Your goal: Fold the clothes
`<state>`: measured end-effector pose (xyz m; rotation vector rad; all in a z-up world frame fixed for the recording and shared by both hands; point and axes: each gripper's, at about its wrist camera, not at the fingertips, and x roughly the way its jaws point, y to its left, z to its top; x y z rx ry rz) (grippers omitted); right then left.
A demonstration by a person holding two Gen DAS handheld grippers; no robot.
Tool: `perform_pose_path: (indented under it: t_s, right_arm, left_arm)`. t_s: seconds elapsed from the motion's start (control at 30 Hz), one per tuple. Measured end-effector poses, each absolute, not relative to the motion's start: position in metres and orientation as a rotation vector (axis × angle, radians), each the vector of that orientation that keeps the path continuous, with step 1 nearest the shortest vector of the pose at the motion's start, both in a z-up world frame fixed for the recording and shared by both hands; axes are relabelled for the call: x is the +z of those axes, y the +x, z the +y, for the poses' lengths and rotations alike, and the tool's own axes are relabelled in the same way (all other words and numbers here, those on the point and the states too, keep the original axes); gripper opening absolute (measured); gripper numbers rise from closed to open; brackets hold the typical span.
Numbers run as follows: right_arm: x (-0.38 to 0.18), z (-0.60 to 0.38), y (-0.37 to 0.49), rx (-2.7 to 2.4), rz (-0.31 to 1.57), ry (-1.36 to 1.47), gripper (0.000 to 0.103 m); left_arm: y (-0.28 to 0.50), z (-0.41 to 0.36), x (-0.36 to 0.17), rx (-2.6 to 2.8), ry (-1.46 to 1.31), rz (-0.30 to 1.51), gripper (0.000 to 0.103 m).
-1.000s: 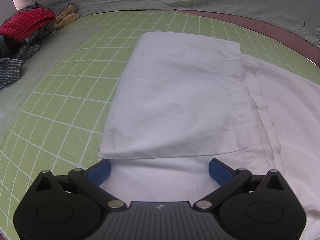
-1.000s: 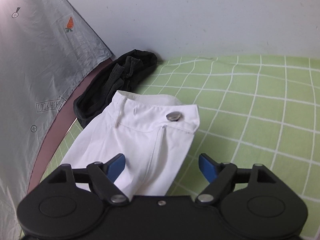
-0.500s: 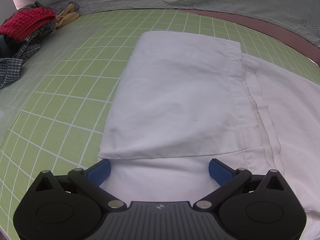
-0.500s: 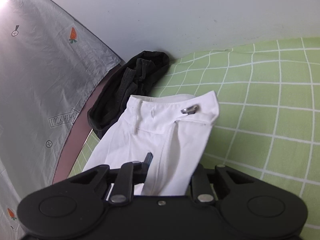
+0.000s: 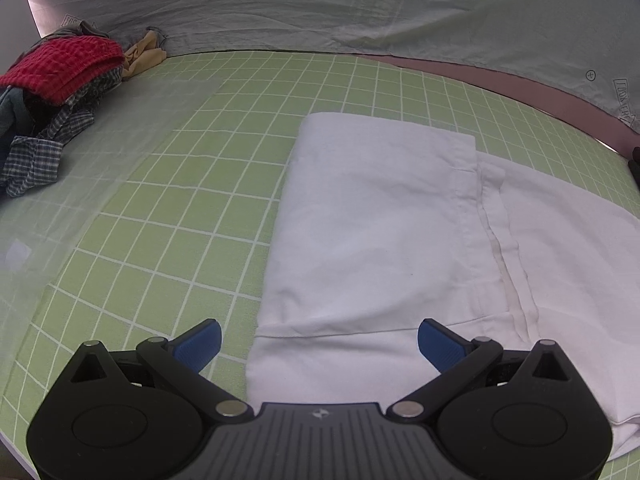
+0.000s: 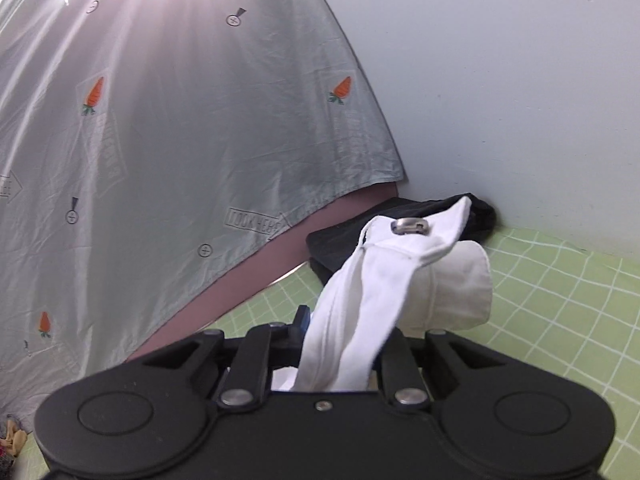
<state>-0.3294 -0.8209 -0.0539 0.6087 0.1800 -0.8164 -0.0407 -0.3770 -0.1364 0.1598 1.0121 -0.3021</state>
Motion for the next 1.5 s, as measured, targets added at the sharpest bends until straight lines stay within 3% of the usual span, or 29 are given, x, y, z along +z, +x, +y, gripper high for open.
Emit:
perform_pose_path:
  t_s: [0.3, 0.6, 0.77, 0.97, 1.17, 1.37, 1.5]
  right_arm:
    - [-0.047, -0.724, -0.26, -0.589, 0.27, 0.523, 0.015]
    - [-0.14, -0.615, -0.186, -0.445, 0.687, 0.384, 0.015]
    - [-0.147, -0.593, -0.184, -0.496, 0.726, 0.341, 0.019]
    - [-0.109, -0.584, -0.191, -0.443, 0.657, 0.369, 0.042]
    - [-0.069, -0.583, -0.205, -0.493, 0.497, 0.371, 0.047]
    - [-0.064, -0.633, -0.228, -0.718, 0.363, 0.5, 0.047]
    - [-0.083, -0.668, -0.216, -0.836, 0.416, 0.486, 0.048]
  left_arm:
    - [-0.035, -0.335, -0.136, -0.318, 0.137, 1.023, 0.103]
    - [-0.025, -0.303, -0.142, -0.342, 0.141, 1.037, 0.103]
    - [-0.018, -0.292, -0.144, -0.349, 0.131, 1.039, 0.103]
    - [-0.01, -0.292, -0.142, -0.371, 0.129, 1.034, 0.103]
    - [-0.008, -0.295, -0.145, -0.392, 0.143, 1.037, 0.103]
    - [-0.008, -0.292, -0.149, -0.401, 0.15, 1.046, 0.103]
    - [-0.006, -0.292, -0.151, -0.396, 0.147, 1.052, 0.103]
